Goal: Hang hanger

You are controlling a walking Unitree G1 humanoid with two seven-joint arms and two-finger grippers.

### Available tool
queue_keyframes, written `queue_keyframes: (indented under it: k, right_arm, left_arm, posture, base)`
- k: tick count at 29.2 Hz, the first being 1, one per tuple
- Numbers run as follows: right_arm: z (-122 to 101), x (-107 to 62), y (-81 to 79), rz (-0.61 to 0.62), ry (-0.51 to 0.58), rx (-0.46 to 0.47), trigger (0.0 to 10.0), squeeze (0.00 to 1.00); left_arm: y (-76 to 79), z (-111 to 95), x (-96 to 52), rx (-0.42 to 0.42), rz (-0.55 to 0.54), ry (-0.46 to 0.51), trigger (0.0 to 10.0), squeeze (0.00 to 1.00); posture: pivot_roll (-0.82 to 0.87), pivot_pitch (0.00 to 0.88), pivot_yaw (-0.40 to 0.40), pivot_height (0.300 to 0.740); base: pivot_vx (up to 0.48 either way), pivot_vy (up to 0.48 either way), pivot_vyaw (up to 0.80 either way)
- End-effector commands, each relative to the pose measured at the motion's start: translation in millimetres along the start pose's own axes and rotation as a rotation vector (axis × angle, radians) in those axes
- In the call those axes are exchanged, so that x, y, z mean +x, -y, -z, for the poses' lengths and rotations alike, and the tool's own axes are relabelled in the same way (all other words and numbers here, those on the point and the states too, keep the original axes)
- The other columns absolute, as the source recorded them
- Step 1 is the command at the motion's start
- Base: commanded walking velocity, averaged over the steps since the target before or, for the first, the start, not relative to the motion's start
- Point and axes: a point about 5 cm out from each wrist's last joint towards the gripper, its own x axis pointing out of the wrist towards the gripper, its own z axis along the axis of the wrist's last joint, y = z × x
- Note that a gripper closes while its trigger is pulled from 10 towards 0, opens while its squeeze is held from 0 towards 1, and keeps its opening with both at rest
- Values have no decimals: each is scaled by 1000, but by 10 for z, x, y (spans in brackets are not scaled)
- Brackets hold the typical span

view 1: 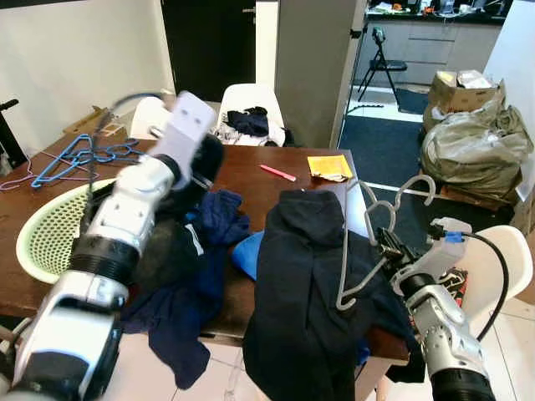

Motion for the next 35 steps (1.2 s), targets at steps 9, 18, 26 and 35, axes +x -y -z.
queue_keyframes:
  k: [9, 18, 26, 35]
  right_arm:
    - [65, -21, 18, 15, -27, 9, 10000, 0]
    - [91, -29, 9, 8, -36, 10, 10000, 0]
    - [96, -29, 3, 7, -37, 12, 10000, 0]
    - [80, -32, 10, 7, -31, 21, 10000, 0]
  left_arm:
    - [751, -336, -91, -62, 413, 191, 784, 0]
    - [1029, 200, -378, 56, 597, -94, 10000, 1000]
    - [848, 265, -435, 125, 503, -169, 10000, 1000]
    - [-7, 13, -327, 239, -100, -210, 10000, 325]
  posture:
    - [-24, 0, 10, 740]
    - [-20, 0, 18, 740]
    - [-18, 0, 17, 740]
    - [-10, 0, 16, 740]
  base:
    - [0, 0, 0]
    - [0, 0, 0]
    - [0, 0, 0]
    - [0, 0, 0]
